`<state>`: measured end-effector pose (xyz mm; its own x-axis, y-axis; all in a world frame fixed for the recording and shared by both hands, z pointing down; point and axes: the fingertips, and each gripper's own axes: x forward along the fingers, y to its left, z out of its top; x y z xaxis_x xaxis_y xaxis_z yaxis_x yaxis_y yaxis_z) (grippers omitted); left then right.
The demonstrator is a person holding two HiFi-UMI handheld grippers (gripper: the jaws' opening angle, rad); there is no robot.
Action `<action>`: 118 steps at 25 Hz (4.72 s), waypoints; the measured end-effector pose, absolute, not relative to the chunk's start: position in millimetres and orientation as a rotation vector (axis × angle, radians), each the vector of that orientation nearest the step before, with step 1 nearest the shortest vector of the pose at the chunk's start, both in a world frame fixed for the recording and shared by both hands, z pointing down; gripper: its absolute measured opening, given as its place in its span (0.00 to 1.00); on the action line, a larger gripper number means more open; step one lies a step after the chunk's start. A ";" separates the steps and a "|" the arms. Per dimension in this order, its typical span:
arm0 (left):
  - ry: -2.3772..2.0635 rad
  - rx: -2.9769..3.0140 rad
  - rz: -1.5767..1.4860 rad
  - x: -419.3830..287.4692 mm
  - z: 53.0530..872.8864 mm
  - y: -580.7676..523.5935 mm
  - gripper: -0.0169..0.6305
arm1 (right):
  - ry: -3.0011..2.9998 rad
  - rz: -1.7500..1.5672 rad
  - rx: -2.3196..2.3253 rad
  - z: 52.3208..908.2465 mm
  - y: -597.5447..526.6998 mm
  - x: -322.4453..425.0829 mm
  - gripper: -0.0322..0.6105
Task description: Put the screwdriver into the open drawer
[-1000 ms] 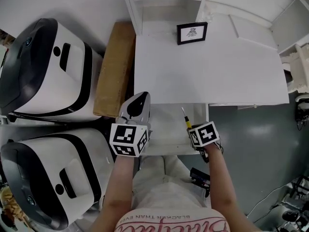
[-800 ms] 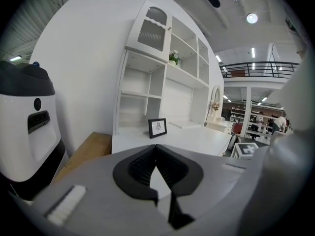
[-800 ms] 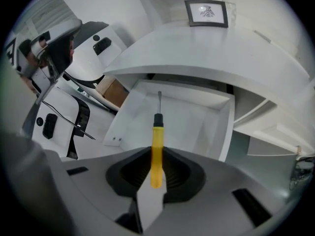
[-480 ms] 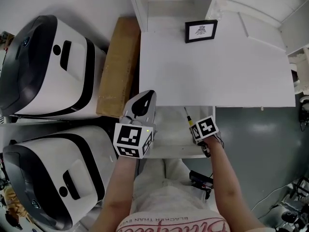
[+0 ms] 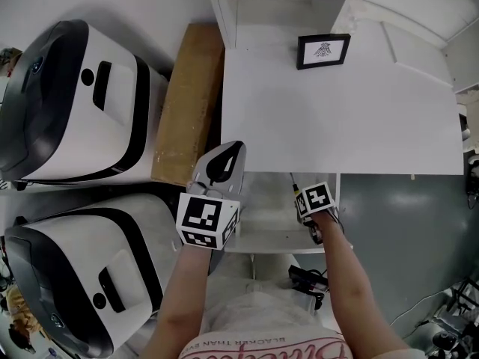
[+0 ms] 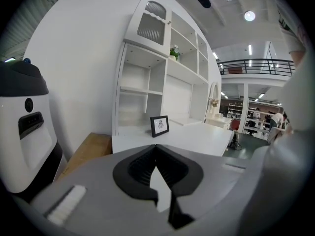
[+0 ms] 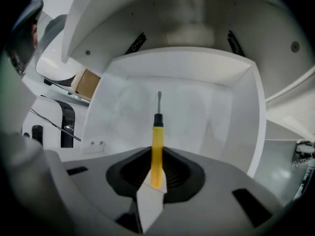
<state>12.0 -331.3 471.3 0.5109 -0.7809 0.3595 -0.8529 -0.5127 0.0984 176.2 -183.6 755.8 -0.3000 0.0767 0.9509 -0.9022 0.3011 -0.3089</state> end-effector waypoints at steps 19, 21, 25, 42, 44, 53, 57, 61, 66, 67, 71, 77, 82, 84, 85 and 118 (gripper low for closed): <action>-1.386 2.468 0.419 -0.3 484.3 -333.8 0.04 | -1.451 1.179 0.915 800.0 -180.7 173.1 0.17; -1.385 2.466 0.423 -0.6 484.7 -332.6 0.04 | -1.448 1.168 0.935 800.8 -181.1 174.7 0.17; -1.384 2.465 0.426 -0.6 484.1 -329.4 0.04 | -1.450 1.149 0.943 799.3 -182.1 176.5 0.20; -1.342 2.488 0.386 2.7 471.2 -311.0 0.04 | -1.528 1.171 0.999 755.0 -178.1 170.5 0.41; -1.335 2.494 0.381 2.8 469.2 -308.9 0.04 | -1.545 1.155 1.006 746.9 -179.2 169.0 0.41; -1.296 2.541 0.343 0.4 451.9 -298.4 0.04 | -1.597 1.115 1.076 710.9 -182.1 166.2 0.35; -1.270 2.564 0.320 0.0 444.5 -296.9 0.04 | -1.602 1.047 1.115 692.7 -185.5 168.5 0.11; -1.227 2.588 0.301 0.8 442.3 -294.1 0.04 | -1.642 0.999 1.132 671.6 -188.1 165.7 0.06; -1.161 2.624 0.292 5.3 440.2 -292.5 0.04 | -1.686 0.976 1.203 641.5 -194.8 166.2 0.06; -1.148 2.631 0.292 6.1 439.8 -291.4 0.04 | -1.692 0.974 1.218 635.9 -194.8 166.2 0.06; -1.126 2.655 0.283 7.6 435.2 -292.5 0.04 | -1.731 0.943 1.275 611.5 -199.1 163.6 0.06; -1.133 2.673 0.255 12.0 425.7 -296.7 0.04 | -1.799 0.849 1.338 574.1 -209.3 166.4 0.06; -1.169 2.683 0.223 14.9 411.2 -300.5 0.04 | -1.871 0.754 1.395 535.2 -219.8 175.7 0.06; -1.189 2.683 0.202 16.1 403.5 -300.7 0.04 | -1.894 0.718 1.423 518.4 -222.4 180.1 0.06; -1.198 2.685 0.189 16.8 399.0 -300.5 0.04 | -1.906 0.699 1.438 509.6 -224.0 182.0 0.06; -1.393 2.924 -0.118 39.8 238.7 -273.8 0.04 | -2.321 -0.125 1.847 237.5 -222.5 207.9 0.06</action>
